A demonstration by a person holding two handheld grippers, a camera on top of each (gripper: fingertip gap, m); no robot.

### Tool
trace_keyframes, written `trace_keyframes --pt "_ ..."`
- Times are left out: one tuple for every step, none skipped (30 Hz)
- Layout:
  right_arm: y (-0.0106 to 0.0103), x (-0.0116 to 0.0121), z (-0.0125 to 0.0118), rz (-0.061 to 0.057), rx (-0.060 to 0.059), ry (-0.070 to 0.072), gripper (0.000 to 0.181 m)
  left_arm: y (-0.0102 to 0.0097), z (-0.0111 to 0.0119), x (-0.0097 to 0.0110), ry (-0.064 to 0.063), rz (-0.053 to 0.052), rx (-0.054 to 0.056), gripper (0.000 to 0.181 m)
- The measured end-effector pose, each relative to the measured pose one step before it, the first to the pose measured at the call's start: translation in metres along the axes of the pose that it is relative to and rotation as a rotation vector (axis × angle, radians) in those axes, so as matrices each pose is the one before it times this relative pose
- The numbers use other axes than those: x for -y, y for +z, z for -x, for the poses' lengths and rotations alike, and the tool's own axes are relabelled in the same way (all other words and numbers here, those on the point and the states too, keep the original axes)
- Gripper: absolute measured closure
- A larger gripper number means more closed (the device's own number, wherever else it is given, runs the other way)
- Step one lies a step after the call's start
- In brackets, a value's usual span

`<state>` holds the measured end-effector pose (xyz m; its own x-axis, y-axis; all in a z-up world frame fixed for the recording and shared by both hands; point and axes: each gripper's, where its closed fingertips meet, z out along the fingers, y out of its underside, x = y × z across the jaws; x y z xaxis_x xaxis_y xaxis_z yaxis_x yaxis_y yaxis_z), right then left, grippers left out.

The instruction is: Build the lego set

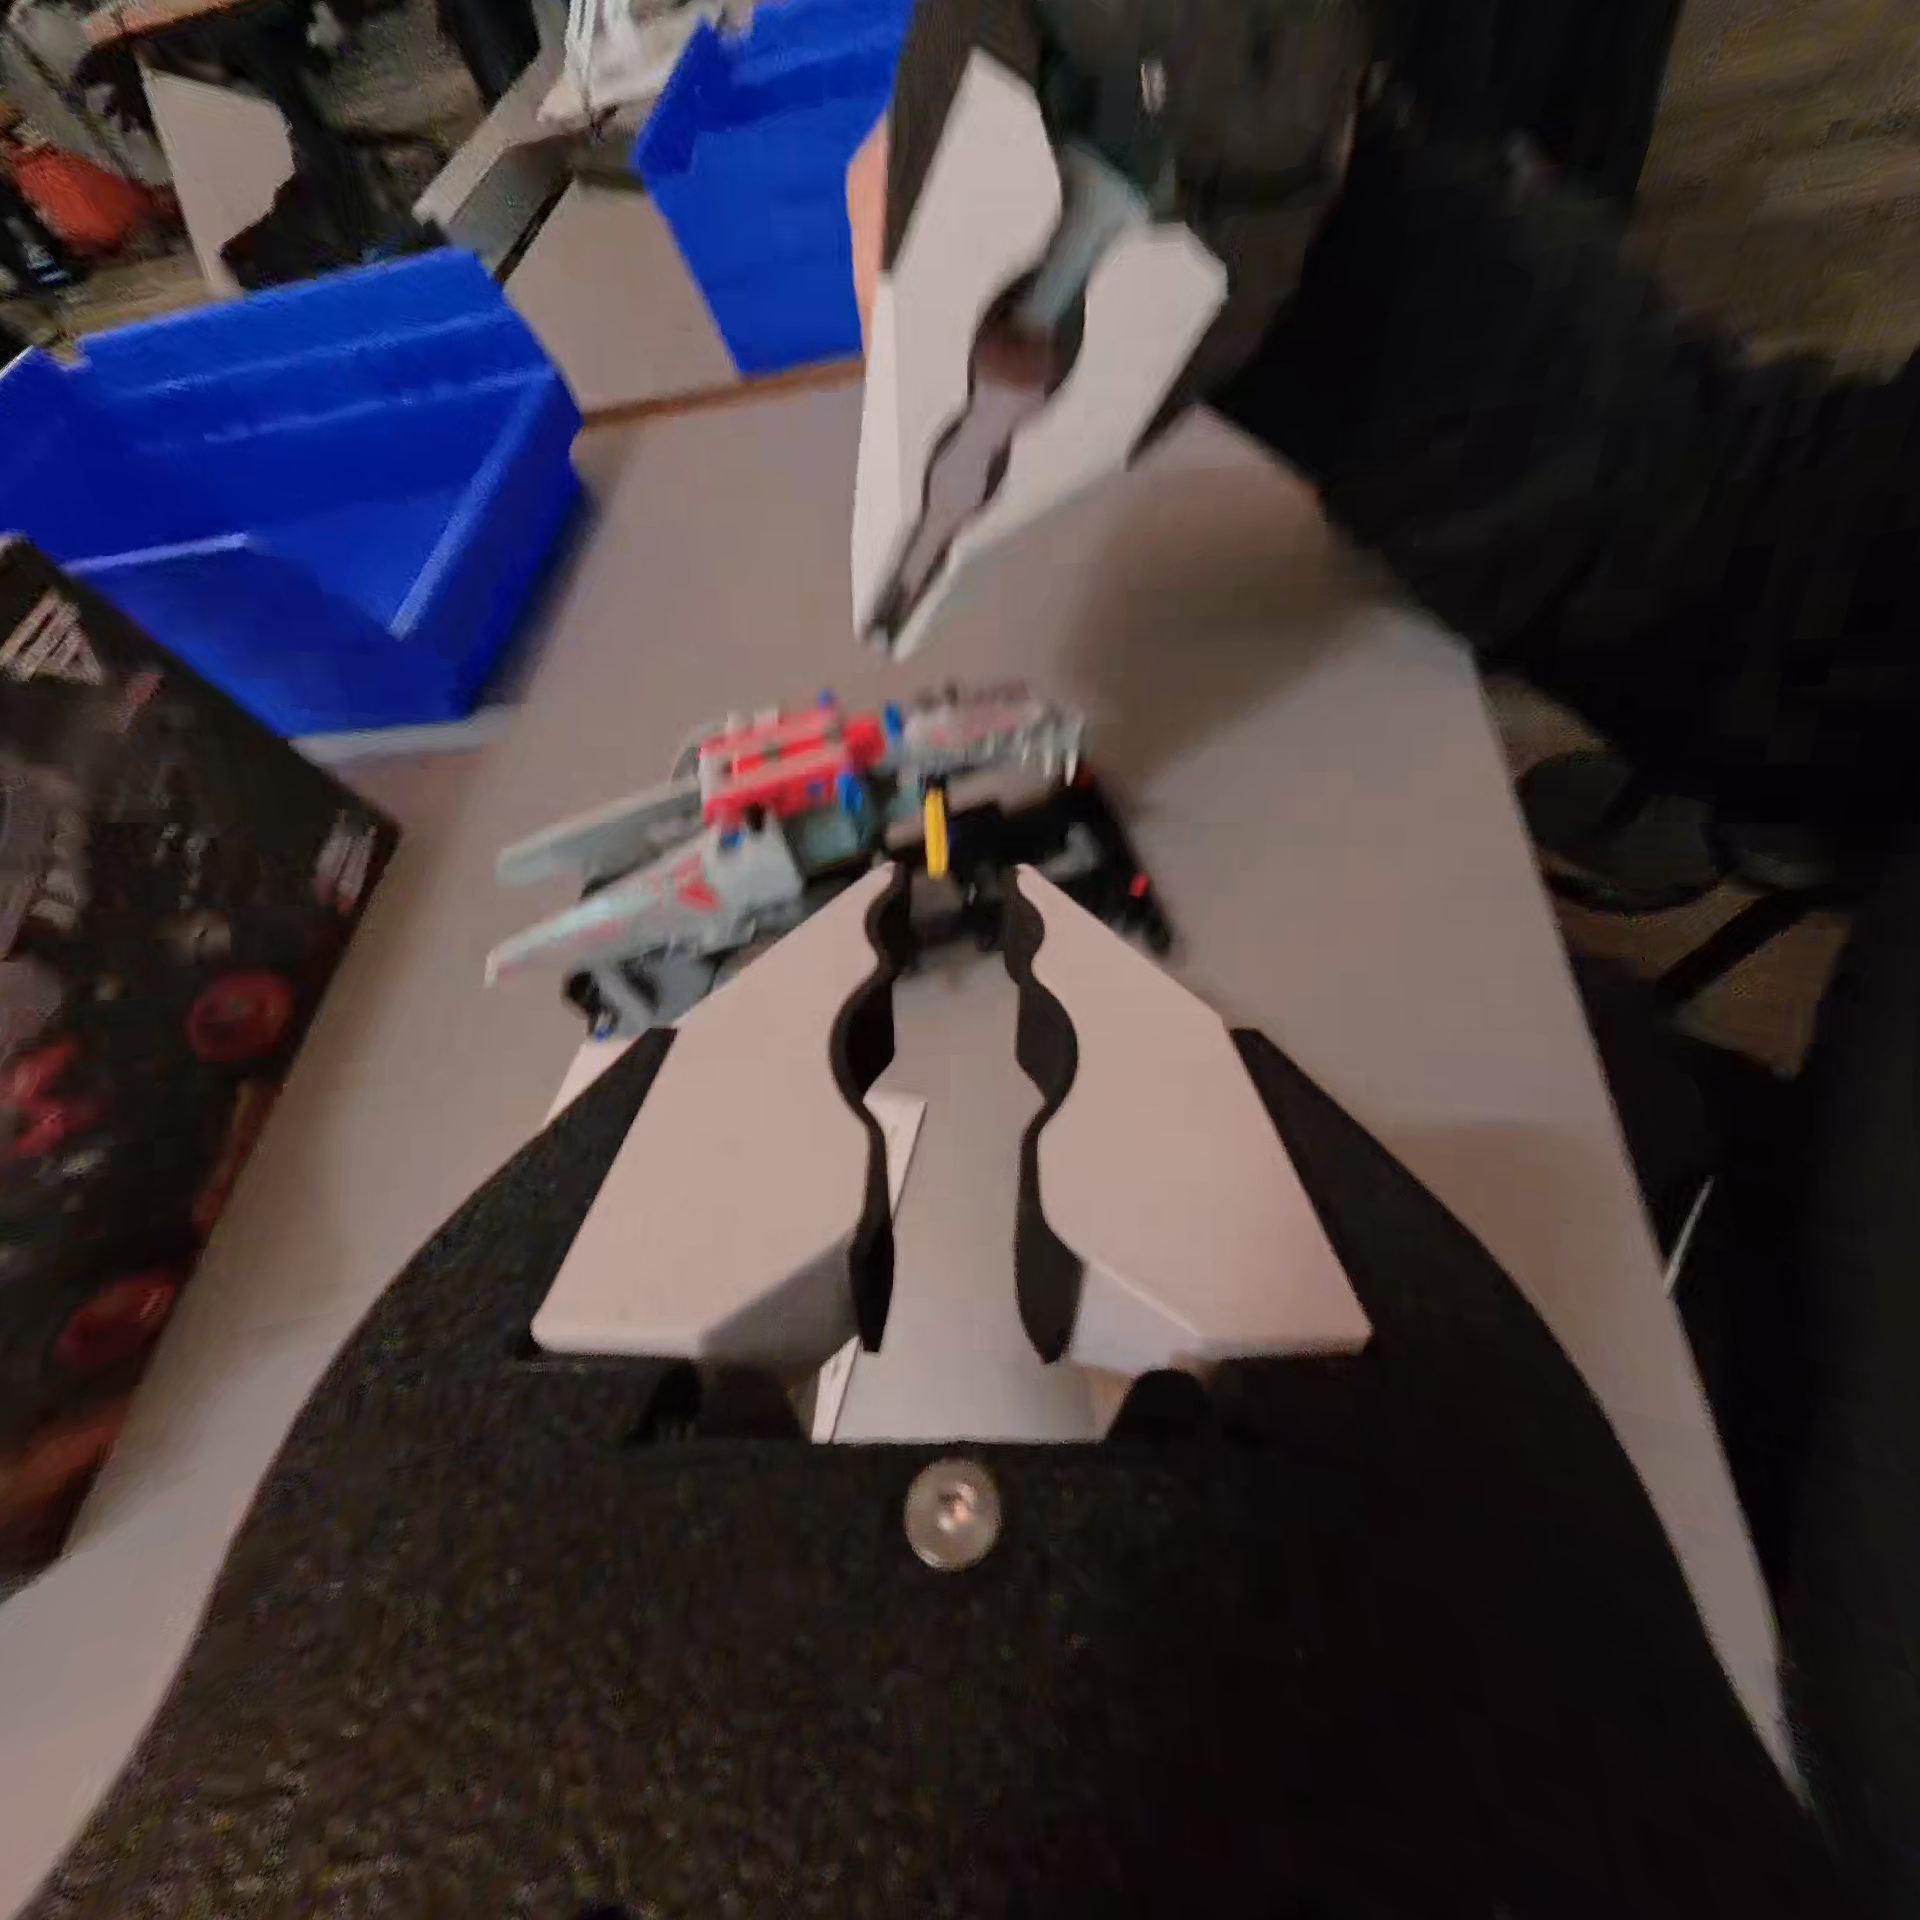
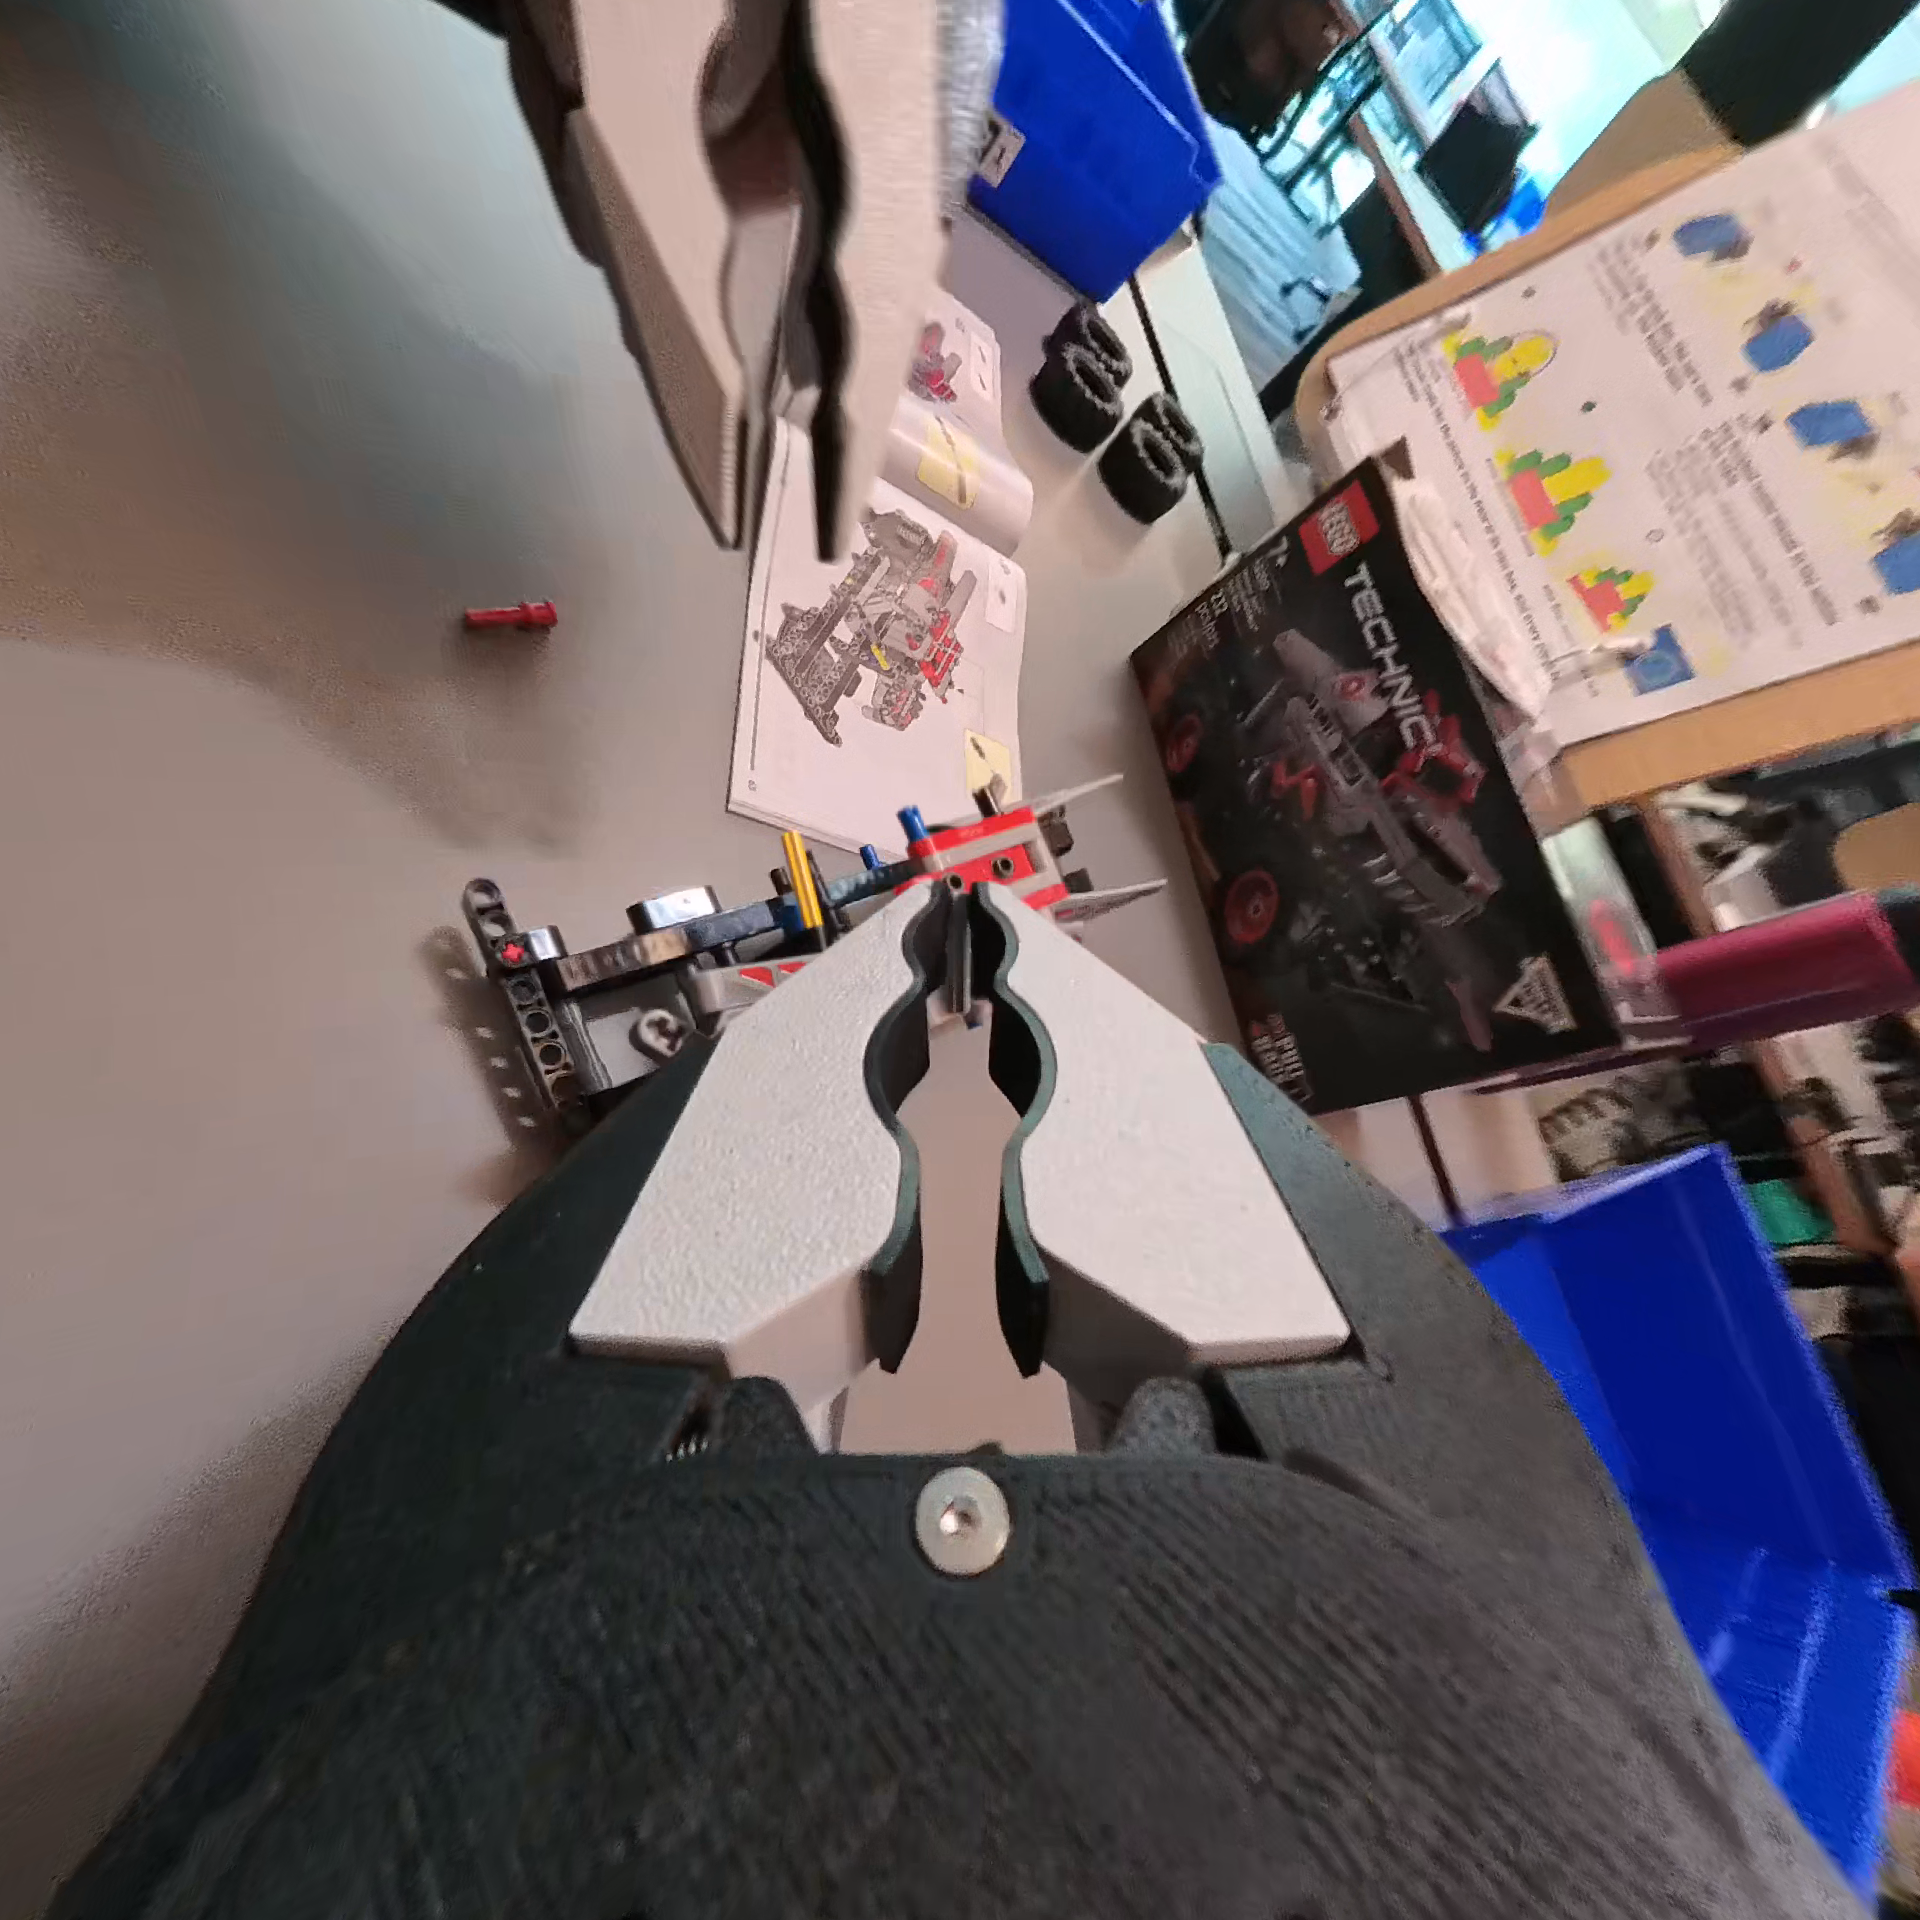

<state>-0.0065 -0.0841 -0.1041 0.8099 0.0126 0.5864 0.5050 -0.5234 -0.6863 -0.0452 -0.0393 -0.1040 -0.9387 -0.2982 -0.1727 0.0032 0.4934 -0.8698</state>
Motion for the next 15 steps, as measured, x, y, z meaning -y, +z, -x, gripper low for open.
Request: trace_keyframes --pt "-0.00091 0.00412 0.00144 -0.0044 -0.0208 -0.041 0.179 0.00623 -0.0007 0.01116 -0.0429 -0.0274 -0.0265 0.166" --pt "-0.00123 0.00527 -0.00095 -0.0098 -0.0367 -0.0436 0.179 0.00606 -0.0016 0.00797 -0.0551 -0.0226 -0.0399 0.164" --pt "-0.00136 0.00545 -0.00062 -0.0122 -0.0302 -0.0351 0.179 0.00529 -0.0019 0.00564 -0.058 -0.018 -0.0467 0.161" --pt "-0.00125 0.00592 0.00015 -0.0123 -0.0205 -0.0224 0.179 0.00368 -0.00073 0.00384 -0.0554 -0.0156 -0.0383 0.158" --pt "-0.00145 0.00609 0.00003 -0.0129 -0.0206 -0.0209 0.179 0.0021 -0.0019 0.00345 -0.0464 -0.0196 -0.0413 0.155" --pt "-0.00154 0.00564 0.00126 -0.0111 -0.0143 -0.0273 0.179 0.00067 -0.00464 0.0035 -0.0411 -0.0259 -0.053 0.153" --pt "-0.00168 0.00578 0.00051 -0.0151 -0.0191 -0.0276 0.179 -0.0003 -0.00577 0.00307 -0.042 -0.0276 -0.0532 0.153" --pt "-0.00177 0.00685 -0.00025 -0.0261 -0.0222 -0.0201 0.178 -0.00101 -0.00489 0.00187 -0.0378 -0.0265 -0.0402 0.154" --pt "-0.00133 0.00726 0.00121 -0.0338 -0.008 -0.0051 0.179 -0.0019 -0.00448 0.00022 -0.026 -0.0209 -0.031 0.158" --pt "-0.00045 0.00743 0.00324 -0.0366 0.0089 0.0057 0.179 -0.00302 -0.00493 -0.00143 -0.0137 -0.0138 -0.0268 0.16" --pt "0.0006 0.00845 0.00228 -0.0429 0.0018 0.0093 0.179 -0.00405 -0.0043 -0.00256 -0.0043 -0.0096 -0.0151 0.16" --pt "0.00124 0.01179 0.00253 -0.065 0.0029 0.0204 0.179 -0.00498 -0.00554 -0.00284 0.0138 -0.0128 -0.0155 0.155" --pt "0.00204 0.01357 0.0019 -0.077 0.0017 0.0443 0.179 -0.00537 -0.0062 -0.00333 0.0301 -0.0163 -0.0079 0.155" --pt "0.00306 0.01311 -0.00023 -0.0759 -0.0121 0.0549 0.179 -0.00542 -0.0064 -0.00297 0.0477 -0.0241 0.0035 0.154" --pt "0.00393 0.01009 0.00022 -0.0559 -0.013 0.046 0.179 -0.00549 -0.00629 -0.00317 0.0549 -0.025 0.0132 0.152"
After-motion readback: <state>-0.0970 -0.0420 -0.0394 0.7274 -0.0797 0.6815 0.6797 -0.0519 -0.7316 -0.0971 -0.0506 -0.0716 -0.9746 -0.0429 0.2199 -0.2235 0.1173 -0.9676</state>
